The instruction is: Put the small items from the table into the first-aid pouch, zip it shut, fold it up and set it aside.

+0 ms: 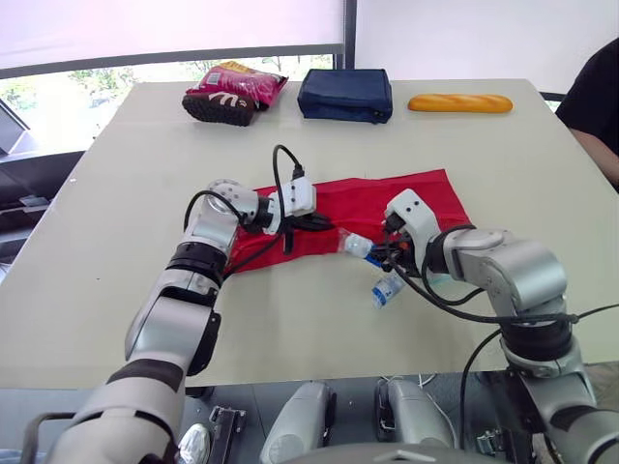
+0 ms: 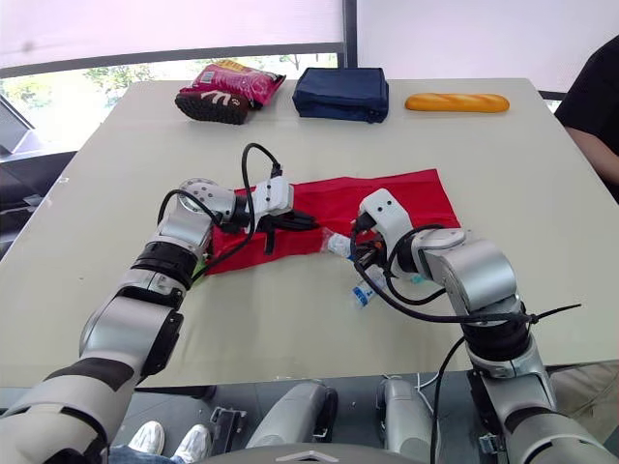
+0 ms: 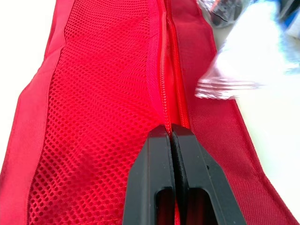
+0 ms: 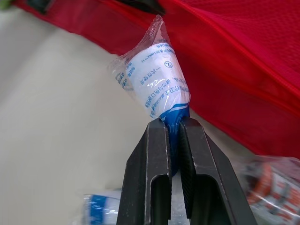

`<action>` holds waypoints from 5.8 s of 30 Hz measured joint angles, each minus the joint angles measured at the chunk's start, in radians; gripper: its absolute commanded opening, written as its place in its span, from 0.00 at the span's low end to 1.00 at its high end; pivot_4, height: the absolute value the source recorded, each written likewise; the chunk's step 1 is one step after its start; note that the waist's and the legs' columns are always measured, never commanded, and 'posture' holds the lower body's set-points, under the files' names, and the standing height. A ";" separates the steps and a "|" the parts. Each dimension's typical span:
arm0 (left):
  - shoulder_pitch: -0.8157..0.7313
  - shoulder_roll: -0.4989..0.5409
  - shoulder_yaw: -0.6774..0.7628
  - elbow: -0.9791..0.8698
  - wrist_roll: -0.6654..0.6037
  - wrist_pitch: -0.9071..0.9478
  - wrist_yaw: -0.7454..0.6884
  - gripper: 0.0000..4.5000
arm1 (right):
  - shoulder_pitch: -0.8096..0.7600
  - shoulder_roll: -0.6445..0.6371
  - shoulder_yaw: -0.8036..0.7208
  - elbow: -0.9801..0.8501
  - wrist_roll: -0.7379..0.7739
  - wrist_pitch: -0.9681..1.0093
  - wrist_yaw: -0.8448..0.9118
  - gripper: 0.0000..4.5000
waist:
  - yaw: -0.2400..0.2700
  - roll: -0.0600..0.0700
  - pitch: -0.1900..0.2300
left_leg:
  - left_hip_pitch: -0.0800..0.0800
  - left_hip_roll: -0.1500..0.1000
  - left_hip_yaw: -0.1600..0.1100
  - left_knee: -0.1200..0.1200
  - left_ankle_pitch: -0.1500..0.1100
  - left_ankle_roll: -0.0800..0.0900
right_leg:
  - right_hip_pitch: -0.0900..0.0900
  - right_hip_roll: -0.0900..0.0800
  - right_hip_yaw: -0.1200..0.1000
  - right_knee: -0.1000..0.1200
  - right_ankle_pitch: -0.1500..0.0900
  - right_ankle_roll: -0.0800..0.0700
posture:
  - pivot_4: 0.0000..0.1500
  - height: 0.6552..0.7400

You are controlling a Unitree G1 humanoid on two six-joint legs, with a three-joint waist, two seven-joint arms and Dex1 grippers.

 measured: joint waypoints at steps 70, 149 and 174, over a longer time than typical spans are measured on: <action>0.037 -0.230 -0.071 -0.177 0.047 0.177 0.243 0.00 | 0.148 -0.099 0.030 0.062 0.051 -0.432 -0.183 0.56 | -0.020 0.004 -0.001 | 0.001 0.000 0.001 -0.004 0.000 0.000 | 0.000 0.000 0.002 -0.001 0.000 0.000 | 1.00 0.99; -0.008 -0.181 -0.057 -0.040 0.020 0.078 0.225 0.00 | 0.540 -0.194 -0.295 -0.191 0.166 -0.950 0.073 0.01 | -0.015 0.004 -0.001 | 0.002 0.000 0.000 -0.003 0.000 0.000 | 0.002 0.001 0.001 -0.002 0.000 0.001 | 1.00 0.99; -0.040 -0.084 -0.030 0.151 0.027 -0.067 0.204 0.00 | 1.542 -0.321 -1.390 -0.284 0.811 -1.153 0.569 0.99 | 0.007 0.002 0.000 | 0.004 0.003 0.002 -0.004 -0.004 0.006 | 0.006 0.000 0.001 -0.005 -0.001 0.003 | 1.00 0.99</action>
